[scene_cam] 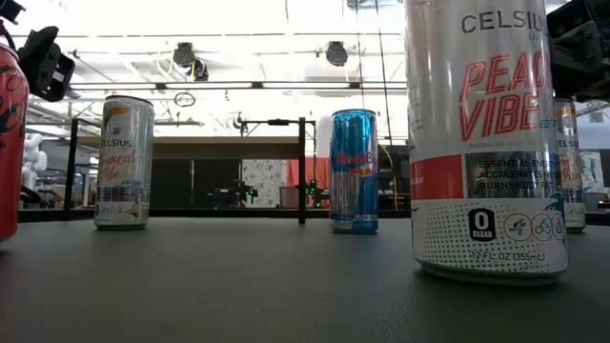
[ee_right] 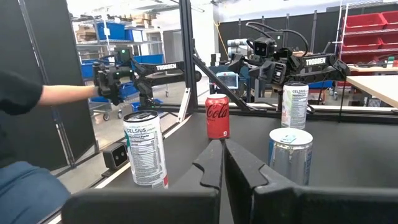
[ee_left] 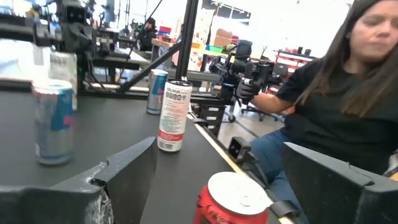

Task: Place canned beverage on shelf
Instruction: Put the left white yellow soda can on the shelf

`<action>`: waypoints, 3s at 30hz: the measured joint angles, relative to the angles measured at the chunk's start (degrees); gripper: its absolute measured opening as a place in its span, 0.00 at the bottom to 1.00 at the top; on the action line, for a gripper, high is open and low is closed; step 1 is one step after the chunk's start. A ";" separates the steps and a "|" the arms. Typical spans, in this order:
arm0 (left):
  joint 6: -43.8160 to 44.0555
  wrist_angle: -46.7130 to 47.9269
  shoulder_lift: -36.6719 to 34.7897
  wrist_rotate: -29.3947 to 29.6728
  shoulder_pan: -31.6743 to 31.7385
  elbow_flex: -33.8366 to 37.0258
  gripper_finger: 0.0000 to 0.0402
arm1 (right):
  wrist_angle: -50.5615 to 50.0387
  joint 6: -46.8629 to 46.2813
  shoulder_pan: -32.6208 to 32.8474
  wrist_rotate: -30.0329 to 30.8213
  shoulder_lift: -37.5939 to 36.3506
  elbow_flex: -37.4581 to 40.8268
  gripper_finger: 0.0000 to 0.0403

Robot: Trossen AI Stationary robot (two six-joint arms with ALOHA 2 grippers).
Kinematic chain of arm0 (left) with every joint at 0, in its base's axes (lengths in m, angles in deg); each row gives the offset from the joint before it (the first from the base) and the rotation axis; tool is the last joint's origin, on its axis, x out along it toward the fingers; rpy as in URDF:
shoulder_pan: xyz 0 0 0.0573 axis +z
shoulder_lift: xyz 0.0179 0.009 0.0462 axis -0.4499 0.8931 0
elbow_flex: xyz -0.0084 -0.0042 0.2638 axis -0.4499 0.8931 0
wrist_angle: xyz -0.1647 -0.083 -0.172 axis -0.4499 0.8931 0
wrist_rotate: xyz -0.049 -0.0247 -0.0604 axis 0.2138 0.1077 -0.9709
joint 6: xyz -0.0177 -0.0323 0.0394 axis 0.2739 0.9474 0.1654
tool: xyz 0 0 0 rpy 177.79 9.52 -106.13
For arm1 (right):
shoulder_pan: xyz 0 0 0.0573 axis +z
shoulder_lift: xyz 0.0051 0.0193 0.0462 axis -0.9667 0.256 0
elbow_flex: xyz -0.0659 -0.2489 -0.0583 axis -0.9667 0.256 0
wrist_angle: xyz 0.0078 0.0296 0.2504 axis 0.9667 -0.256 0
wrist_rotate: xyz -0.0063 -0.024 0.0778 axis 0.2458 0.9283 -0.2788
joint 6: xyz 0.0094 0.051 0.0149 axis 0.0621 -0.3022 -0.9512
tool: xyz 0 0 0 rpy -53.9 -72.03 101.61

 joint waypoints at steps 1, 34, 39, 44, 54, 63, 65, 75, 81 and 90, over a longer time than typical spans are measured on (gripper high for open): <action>-2.04 0.00 0.00 0.07 -0.02 -0.01 0.86 | 0.00 0.00 0.00 0.00 0.00 0.00 0.00; -5.35 -1.20 0.02 26.81 -0.02 0.00 0.86 | 3.40 -10.83 0.02 -0.17 0.00 -2.06 0.00; -5.38 -1.64 0.02 26.66 -0.02 0.00 0.86 | 3.56 -11.61 0.00 -0.18 0.00 -2.80 0.00; -5.83 -0.45 0.02 26.52 -0.02 0.00 0.86 | 3.11 -11.61 0.01 -0.17 0.00 -2.80 0.00; -5.77 0.28 0.13 26.41 -0.02 0.00 0.86 | 3.41 -11.61 0.01 1.49 0.00 -2.93 0.00; -5.44 -0.06 0.13 26.43 -0.02 0.00 0.86 | 3.41 -11.58 0.00 1.53 0.00 -3.02 0.00; -5.33 -0.02 0.13 26.42 -0.02 0.00 0.86 | 3.41 -11.58 0.00 1.53 0.00 -3.02 0.00; -6.33 -0.15 0.13 28.38 -0.02 0.00 0.86 | 3.28 -10.19 0.02 1.55 0.00 -3.10 0.00; -5.50 -0.67 0.13 28.19 -0.02 0.00 0.86 | 3.08 -10.44 0.02 1.55 0.02 -3.10 0.00; -10.10 -2.08 0.15 28.02 -0.01 0.00 0.86 | 3.02 -13.31 0.01 1.49 0.04 -3.10 0.00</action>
